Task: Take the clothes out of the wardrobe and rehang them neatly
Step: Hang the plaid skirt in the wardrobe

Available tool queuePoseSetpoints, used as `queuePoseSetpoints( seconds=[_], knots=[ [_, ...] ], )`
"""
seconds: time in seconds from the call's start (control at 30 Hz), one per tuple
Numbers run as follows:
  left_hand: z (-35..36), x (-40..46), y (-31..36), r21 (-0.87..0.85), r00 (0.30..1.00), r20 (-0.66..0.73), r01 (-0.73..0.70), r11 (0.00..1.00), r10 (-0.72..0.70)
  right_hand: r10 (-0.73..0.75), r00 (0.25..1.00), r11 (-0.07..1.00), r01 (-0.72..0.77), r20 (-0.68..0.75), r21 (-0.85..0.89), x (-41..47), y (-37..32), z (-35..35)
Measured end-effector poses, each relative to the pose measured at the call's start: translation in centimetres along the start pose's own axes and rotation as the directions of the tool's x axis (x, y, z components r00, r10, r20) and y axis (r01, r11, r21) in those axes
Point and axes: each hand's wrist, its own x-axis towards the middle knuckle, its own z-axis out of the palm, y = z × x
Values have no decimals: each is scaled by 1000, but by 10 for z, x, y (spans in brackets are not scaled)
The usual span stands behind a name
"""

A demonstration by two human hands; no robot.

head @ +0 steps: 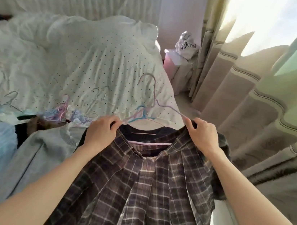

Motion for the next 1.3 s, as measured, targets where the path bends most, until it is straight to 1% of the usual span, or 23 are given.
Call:
queuePoseSetpoints(
  seconds=[0.07,0.13,0.2,0.27,0.4,0.47,0.53,0.57,0.63,0.73,0.8,0.97,1.07,1.17,1.2,1.3],
  knots=[
    [26,33,-13,74,996,69,56,996,-61,-33,993,999,34,113,-5,33,16,31],
    [51,64,-27,167,983,138,98,981,-122,-69,970,998,69,231,10,58,34,62],
    [77,87,-43,242,970,178,121,963,-167,-90,944,996,94,318,1,79,53,92],
    [102,104,-55,275,955,203,156,949,-216,-79,923,995,94,377,-23,98,67,119],
    [144,130,-59,259,928,234,228,939,-290,-2,892,1000,5,453,-5,119,83,163],
    [158,138,-56,198,928,244,234,952,-280,13,870,1000,-25,492,17,119,88,178],
    [164,134,-53,155,927,291,199,968,-237,9,838,999,-26,546,25,112,92,188],
    [166,129,-53,155,923,321,171,973,-214,7,819,999,-24,574,21,107,94,189],
    [165,114,-54,190,914,358,129,973,-191,-34,793,999,39,608,5,97,97,189],
    [161,94,-57,263,905,396,53,963,-158,-101,789,990,137,605,-13,84,96,184],
    [159,81,-55,273,902,414,8,962,-125,-111,799,986,165,591,-37,72,91,177],
    [150,33,-37,159,899,431,12,987,-81,-38,844,986,119,535,-117,17,76,149],
    [147,2,-19,72,877,481,-36,997,-3,43,867,989,35,496,-146,-23,65,127],
    [141,-24,-4,20,827,544,-182,983,142,153,902,982,-93,404,-166,-67,53,104],
    [137,-33,2,-7,805,552,-256,967,217,203,914,974,-152,352,-168,-86,47,94],
    [123,-51,18,-99,750,539,-397,912,385,321,918,944,-289,233,-162,-136,32,76]
  ],
)
